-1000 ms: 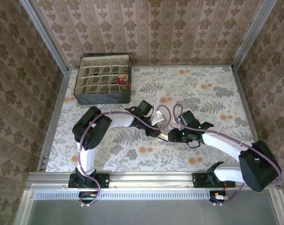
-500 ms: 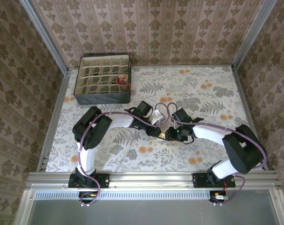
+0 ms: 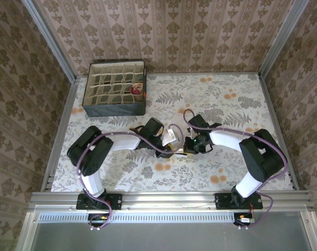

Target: Roll the socks

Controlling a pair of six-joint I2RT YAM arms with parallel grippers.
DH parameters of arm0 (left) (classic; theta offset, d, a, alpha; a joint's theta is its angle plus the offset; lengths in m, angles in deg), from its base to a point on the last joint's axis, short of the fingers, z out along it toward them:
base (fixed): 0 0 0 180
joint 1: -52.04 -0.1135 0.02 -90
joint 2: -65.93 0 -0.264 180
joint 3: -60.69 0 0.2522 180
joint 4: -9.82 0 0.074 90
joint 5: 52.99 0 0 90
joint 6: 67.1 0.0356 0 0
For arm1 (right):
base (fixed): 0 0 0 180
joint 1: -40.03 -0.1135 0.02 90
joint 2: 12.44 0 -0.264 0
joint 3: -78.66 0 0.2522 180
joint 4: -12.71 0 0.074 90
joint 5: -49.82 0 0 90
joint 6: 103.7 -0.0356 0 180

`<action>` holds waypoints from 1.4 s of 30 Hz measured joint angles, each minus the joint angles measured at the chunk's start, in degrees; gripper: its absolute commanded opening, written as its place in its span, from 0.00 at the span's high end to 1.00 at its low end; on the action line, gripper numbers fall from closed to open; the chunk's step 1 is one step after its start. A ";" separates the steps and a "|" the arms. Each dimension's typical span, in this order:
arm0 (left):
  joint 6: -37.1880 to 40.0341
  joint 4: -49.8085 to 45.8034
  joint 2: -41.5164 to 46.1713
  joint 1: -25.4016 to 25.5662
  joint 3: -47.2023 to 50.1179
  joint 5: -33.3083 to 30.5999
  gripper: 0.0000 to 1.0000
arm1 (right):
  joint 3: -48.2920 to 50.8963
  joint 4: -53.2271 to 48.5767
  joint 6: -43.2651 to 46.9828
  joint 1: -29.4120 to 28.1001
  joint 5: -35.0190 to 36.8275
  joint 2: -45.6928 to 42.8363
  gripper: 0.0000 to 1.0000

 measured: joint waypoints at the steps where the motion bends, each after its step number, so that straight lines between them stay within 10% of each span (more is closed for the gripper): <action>1: 2.38 0.94 1.68 0.02 1.64 -0.15 0.69 | -0.09 -0.13 0.17 0.24 -0.52 0.20 0.99; 16: 32.00 17.79 9.97 6.47 12.31 -10.91 0.71 | -1.84 -2.12 4.20 2.67 -5.79 2.80 1.00; 42: 39.69 9.44 1.64 6.78 4.70 -13.60 0.62 | -2.49 -3.45 7.17 4.39 -9.33 4.39 1.00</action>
